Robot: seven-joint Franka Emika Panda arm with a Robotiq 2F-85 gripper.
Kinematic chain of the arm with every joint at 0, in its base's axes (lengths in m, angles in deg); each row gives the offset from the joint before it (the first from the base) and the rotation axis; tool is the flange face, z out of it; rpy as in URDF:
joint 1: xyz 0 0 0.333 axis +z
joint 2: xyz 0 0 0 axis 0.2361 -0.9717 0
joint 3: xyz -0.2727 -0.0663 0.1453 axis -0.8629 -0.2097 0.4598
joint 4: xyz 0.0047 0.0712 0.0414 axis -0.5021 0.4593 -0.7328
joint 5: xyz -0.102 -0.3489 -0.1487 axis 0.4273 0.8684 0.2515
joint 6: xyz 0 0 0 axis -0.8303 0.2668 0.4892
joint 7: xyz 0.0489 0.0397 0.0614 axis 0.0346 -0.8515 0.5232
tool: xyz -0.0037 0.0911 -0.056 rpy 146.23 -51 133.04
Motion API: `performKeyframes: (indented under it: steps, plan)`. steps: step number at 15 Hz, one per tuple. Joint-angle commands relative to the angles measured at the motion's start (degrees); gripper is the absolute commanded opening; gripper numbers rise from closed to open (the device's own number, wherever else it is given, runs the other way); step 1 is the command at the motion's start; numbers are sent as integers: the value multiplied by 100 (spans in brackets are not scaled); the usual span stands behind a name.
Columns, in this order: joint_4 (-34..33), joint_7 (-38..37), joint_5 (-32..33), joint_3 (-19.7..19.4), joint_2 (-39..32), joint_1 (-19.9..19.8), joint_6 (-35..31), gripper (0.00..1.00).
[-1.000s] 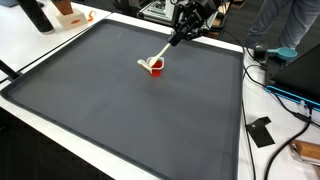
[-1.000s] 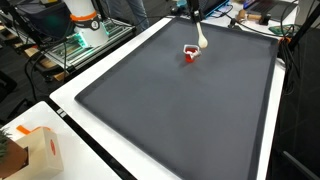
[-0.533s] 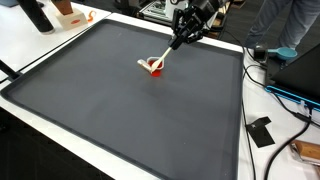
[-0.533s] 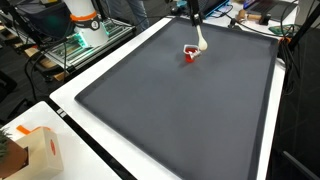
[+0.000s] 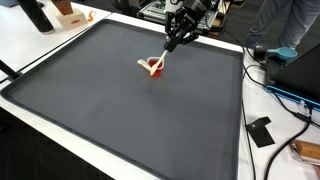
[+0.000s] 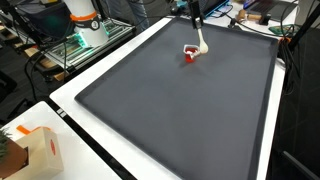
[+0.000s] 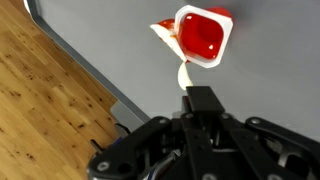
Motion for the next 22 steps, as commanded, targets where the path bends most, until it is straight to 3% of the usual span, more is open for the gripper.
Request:
performKeyframes:
  steps: [1,8,13,19,22]
  plan:
    - [88,502,-529,-110,180,-136,-439,3]
    - [251,1912,-2142,-210,597,-443,-1112,3]
    - [470,3743,-4382,-389,1101,-452,-1303,3]
    - [466,5984,-7241,-587,1728,-284,-704,3]
    - [305,6658,-8046,-785,2070,-254,-32,3]
